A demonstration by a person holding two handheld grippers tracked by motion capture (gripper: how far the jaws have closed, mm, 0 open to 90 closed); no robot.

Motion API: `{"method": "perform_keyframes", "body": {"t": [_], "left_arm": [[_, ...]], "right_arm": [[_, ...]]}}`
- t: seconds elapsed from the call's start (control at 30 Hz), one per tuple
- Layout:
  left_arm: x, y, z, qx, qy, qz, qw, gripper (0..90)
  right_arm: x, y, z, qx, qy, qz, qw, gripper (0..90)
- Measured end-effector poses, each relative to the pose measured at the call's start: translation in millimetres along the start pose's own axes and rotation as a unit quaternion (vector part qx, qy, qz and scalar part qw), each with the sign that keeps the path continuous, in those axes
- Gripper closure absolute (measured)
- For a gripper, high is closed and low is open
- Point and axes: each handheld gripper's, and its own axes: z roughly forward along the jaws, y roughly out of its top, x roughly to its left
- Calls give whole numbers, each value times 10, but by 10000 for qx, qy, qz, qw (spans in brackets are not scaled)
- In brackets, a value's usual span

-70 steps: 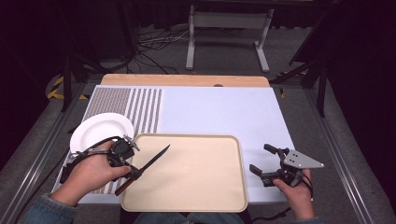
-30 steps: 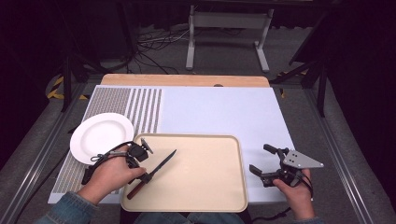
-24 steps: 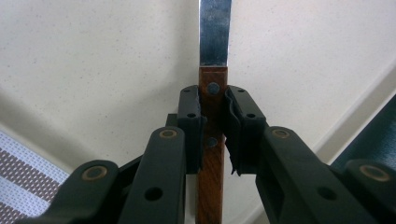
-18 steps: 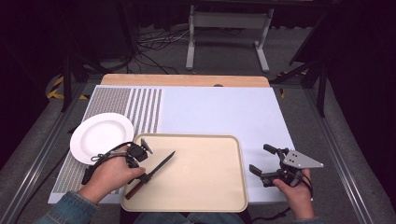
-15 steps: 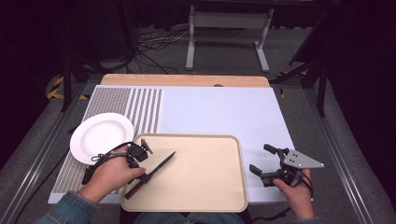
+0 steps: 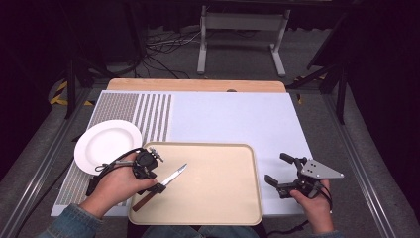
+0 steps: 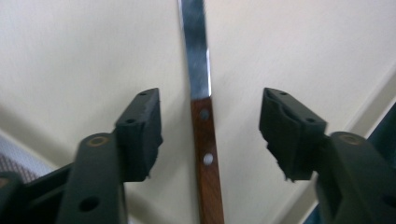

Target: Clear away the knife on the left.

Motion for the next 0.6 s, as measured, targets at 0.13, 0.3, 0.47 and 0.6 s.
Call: {"method": "perform_keyframes", "body": {"t": [0.13, 0.3, 0.47, 0.6], "left_arm": [[-70, 34, 11, -380, -11, 560, 9977, 356], [-130, 72, 46, -414, -70, 1170, 9922, 595], [-143, 71, 129, -358, -173, 1433, 9889, 846], [-145, 61, 196, -134, -61, 1468, 9891, 900]], "right_arm": [[-4, -1, 1, -15, 3, -13, 10000, 37], [-4, 0, -6, -8, 23, -17, 10000, 35], [-6, 0, -5, -14, 28, -19, 10000, 35], [-3, 2, -9, -11, 35, -16, 10000, 34]]}}
